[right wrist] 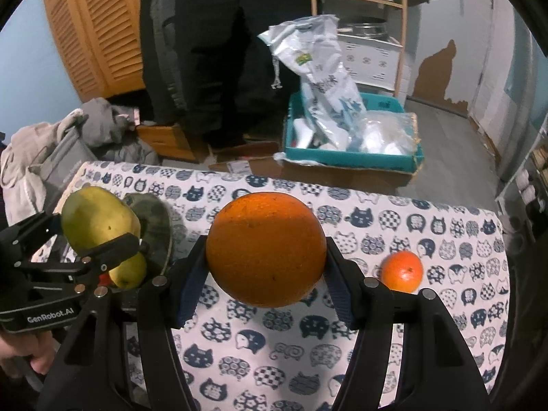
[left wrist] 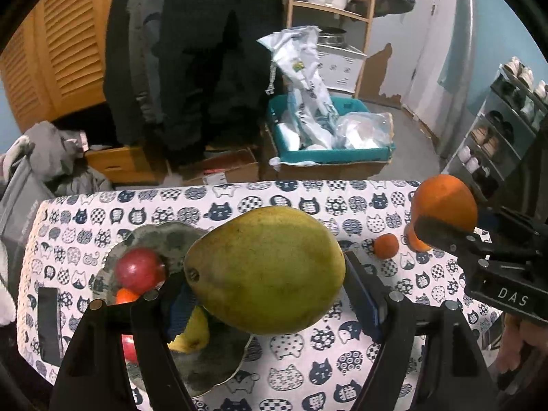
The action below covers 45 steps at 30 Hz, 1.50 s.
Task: Organize fruits
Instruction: 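Carry the pear in left tool while right tool carries the orange over the bowl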
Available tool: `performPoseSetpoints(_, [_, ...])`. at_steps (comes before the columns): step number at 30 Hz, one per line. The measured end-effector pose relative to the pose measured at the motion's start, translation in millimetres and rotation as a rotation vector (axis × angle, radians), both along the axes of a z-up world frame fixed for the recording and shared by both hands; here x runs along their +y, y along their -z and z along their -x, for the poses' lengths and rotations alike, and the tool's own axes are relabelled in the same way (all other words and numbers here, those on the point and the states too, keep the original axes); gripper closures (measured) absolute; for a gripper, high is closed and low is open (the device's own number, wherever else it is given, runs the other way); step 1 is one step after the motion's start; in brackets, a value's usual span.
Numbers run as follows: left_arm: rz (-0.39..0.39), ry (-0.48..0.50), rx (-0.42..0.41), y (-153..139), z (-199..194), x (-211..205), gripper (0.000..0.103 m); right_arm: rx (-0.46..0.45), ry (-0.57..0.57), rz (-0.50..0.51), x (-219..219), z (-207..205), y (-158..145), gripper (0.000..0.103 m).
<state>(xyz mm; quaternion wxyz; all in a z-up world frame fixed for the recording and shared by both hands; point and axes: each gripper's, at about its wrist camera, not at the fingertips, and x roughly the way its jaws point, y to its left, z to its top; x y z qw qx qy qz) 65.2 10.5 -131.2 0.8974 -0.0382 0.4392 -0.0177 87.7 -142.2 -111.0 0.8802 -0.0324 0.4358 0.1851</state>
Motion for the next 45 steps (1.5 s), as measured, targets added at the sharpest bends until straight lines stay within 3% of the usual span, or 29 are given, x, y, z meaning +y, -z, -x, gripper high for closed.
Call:
performPoseSetpoints(25, [0.030,-0.152,0.068,30,11,92,0.023,0.073,-0.141,-0.006,98,-20,25,0.039])
performPoseSetpoints(44, [0.067,-0.178,0.269,98,-5,114,0.023,0.139,-0.188,0.014,141,-30,54,0.039])
performPoseSetpoints(45, [0.073,-0.177,0.250,97,-4,115,0.023,0.144,-0.188,0.015,141,-30,56,0.039])
